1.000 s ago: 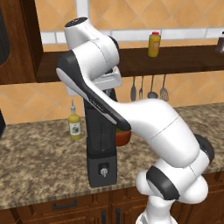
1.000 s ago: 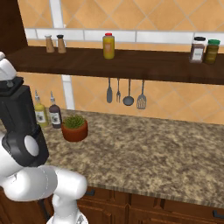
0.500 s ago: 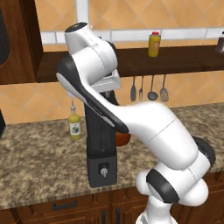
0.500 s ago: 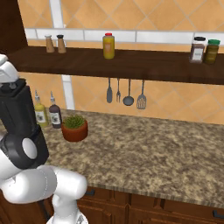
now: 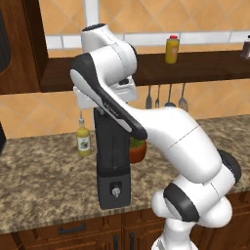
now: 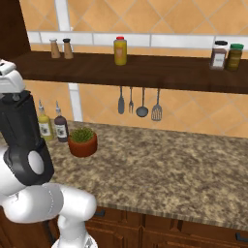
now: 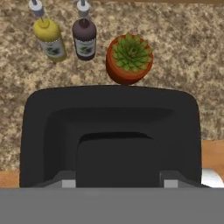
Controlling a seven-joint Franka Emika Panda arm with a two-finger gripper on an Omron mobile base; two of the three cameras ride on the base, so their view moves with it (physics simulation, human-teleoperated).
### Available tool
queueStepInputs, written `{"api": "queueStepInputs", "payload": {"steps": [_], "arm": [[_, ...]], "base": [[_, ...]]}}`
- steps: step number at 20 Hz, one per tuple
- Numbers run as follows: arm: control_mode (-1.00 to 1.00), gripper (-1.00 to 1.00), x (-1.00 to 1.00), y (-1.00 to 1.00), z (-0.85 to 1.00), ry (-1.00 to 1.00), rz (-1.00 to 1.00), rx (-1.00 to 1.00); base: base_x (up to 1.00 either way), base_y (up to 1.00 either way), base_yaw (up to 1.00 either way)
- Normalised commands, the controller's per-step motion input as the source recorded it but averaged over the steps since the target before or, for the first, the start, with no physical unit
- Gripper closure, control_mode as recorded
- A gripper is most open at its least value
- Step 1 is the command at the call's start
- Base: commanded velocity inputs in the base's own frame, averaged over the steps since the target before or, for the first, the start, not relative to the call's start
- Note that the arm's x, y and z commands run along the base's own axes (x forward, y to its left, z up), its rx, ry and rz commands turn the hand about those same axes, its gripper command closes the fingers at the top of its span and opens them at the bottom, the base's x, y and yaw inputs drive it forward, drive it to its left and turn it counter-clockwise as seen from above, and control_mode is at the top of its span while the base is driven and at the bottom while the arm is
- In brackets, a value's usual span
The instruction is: Close the lid blender by securely placing the lid on top.
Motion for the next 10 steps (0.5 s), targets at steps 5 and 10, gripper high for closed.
{"api": "queueStepInputs", "payload": {"steps": [5, 10], "arm": [[-1.00, 1.00, 0.00, 0.00, -0.15, 0.14, 0.00, -0.01], [-1.00, -1.00, 0.00, 0.05, -0.12, 0.02, 0.00, -0.07]], "base": [[0.00, 0.00, 0.00], [0.00, 0.00, 0.00]]}}
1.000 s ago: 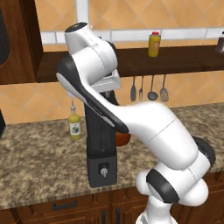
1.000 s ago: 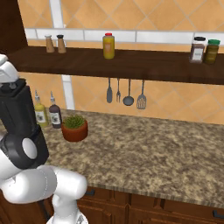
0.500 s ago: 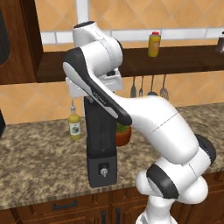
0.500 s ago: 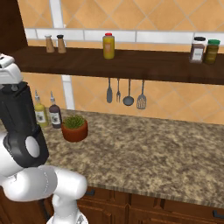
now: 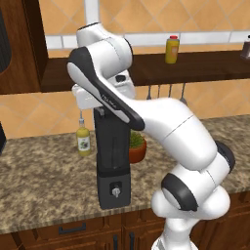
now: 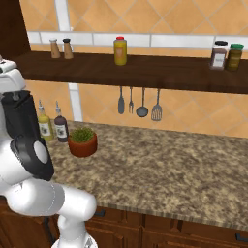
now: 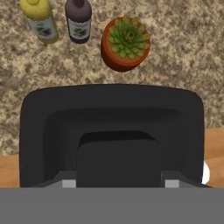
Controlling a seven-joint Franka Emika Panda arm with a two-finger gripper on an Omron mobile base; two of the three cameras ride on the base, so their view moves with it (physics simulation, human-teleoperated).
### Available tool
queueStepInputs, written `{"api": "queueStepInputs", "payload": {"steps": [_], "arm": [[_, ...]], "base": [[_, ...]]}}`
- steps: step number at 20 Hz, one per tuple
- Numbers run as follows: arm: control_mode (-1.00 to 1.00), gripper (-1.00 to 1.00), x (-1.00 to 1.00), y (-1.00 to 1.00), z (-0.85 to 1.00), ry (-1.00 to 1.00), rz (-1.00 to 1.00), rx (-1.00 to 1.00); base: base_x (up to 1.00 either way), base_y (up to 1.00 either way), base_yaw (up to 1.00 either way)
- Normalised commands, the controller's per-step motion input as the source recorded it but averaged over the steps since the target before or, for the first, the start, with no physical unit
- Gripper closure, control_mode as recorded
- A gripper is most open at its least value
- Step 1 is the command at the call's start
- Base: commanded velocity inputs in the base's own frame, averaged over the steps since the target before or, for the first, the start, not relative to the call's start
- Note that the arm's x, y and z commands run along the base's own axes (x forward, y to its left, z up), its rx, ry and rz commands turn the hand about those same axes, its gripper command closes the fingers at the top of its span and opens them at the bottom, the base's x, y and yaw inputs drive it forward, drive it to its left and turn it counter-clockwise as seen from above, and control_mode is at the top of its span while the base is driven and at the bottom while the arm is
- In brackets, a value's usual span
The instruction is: Close the lid blender by securely placing the lid on top.
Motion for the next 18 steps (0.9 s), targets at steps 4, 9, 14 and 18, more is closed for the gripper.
{"api": "queueStepInputs", "payload": {"steps": [4, 9, 14, 18], "arm": [[-1.00, -1.00, 0.00, 0.00, 0.00, -0.01, 0.00, 0.00], [-1.00, -1.00, 0.00, 0.00, -0.07, 0.00, 0.00, 0.00], [-1.00, -1.00, -0.01, 0.00, -0.24, 0.00, 0.00, 0.00], [-1.00, -1.00, -0.04, -0.02, -0.22, -0.04, 0.00, 0.03]], "base": [[0.00, 0.00, 0.00], [0.00, 0.00, 0.00], [0.00, 0.00, 0.00], [0.00, 0.00, 0.00]]}}
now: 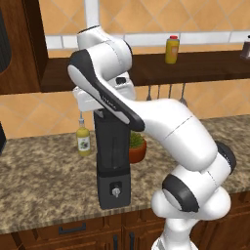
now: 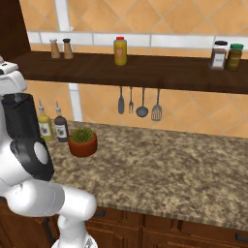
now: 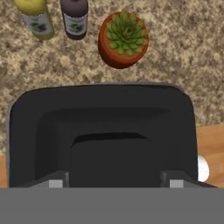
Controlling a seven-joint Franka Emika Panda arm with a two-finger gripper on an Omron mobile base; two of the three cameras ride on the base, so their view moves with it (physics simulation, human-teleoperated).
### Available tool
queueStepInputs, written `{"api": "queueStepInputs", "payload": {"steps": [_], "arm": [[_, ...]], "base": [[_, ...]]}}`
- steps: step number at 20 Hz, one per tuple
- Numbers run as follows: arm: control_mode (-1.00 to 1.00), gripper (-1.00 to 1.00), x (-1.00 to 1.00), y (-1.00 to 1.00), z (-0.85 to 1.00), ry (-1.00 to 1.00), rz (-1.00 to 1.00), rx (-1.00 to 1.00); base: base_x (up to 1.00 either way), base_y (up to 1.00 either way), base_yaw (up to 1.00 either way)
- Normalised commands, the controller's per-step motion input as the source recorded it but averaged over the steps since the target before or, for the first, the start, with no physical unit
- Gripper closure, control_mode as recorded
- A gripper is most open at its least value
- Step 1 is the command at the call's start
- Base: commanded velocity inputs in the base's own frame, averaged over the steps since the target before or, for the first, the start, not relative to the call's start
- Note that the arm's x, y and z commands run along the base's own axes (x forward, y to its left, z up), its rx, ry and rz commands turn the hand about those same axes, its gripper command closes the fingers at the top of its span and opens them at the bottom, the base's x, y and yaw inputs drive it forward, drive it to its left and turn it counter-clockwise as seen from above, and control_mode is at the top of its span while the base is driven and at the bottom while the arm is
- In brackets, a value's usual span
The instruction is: Close the lid blender by securely placing the lid on top.
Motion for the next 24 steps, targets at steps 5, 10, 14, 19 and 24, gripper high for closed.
{"api": "queueStepInputs", "payload": {"steps": [5, 10, 14, 19, 24], "arm": [[-1.00, -1.00, -0.18, -0.01, -0.01, -0.25, 0.00, 0.00], [-1.00, -1.00, -0.08, 0.00, -0.09, -0.26, 0.00, 0.00], [-1.00, -1.00, 0.00, 0.00, -0.45, -0.06, 0.00, 0.01], [-1.00, -1.00, -0.01, 0.00, -0.40, -0.03, 0.00, 0.00], [-1.00, -1.00, -0.25, -0.01, -0.19, -0.21, 0.03, 0.00]], "base": [[0.00, 0.00, 0.00], [0.00, 0.00, 0.00], [0.00, 0.00, 0.00], [0.00, 0.00, 0.00], [0.00, 0.00, 0.00]]}}
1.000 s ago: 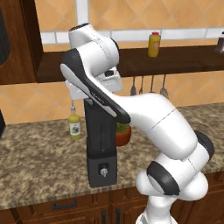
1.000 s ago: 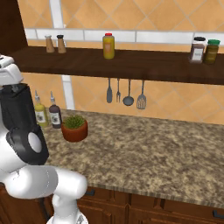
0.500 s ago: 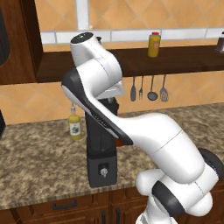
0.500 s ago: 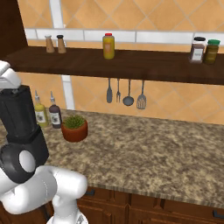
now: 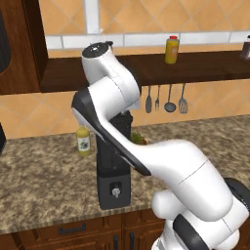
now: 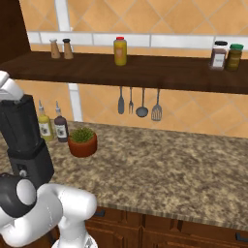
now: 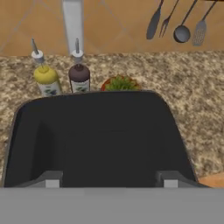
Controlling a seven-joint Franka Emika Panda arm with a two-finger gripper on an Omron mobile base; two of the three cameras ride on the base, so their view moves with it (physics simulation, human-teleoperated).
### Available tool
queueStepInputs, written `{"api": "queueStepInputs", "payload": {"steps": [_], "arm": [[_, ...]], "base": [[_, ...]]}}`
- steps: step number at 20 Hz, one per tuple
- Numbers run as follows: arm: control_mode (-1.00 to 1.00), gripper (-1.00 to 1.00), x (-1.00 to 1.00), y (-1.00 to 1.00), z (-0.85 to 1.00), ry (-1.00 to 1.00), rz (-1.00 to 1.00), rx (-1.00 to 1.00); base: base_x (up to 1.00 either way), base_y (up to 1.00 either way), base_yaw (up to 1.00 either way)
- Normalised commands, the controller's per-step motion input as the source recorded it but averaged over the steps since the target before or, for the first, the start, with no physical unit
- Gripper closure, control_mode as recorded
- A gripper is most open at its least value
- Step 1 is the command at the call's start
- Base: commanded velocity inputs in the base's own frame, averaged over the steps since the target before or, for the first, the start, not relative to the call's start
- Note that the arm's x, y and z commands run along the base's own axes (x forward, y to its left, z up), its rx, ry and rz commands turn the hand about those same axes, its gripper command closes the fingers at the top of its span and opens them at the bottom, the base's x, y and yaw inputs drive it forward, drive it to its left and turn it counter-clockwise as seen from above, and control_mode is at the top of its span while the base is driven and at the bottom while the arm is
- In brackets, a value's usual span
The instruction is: Close the lid blender by securely placing the lid on top.
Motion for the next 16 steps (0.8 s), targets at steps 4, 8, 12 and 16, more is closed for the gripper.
{"api": "queueStepInputs", "payload": {"steps": [4, 8, 12, 16], "arm": [[-1.00, -1.00, -0.29, 0.00, -0.26, -0.26, 0.09, 0.00], [-1.00, -1.00, -0.23, 0.00, -0.35, -0.17, 0.10, 0.01], [-1.00, -1.00, -0.30, 0.00, -0.19, -0.21, 0.11, 0.02], [-1.00, -1.00, -0.27, 0.00, -0.09, -0.21, 0.09, 0.06]], "base": [[0.00, 0.00, 0.00], [0.00, 0.00, 0.00], [0.00, 0.00, 0.00], [0.00, 0.00, 0.00]]}}
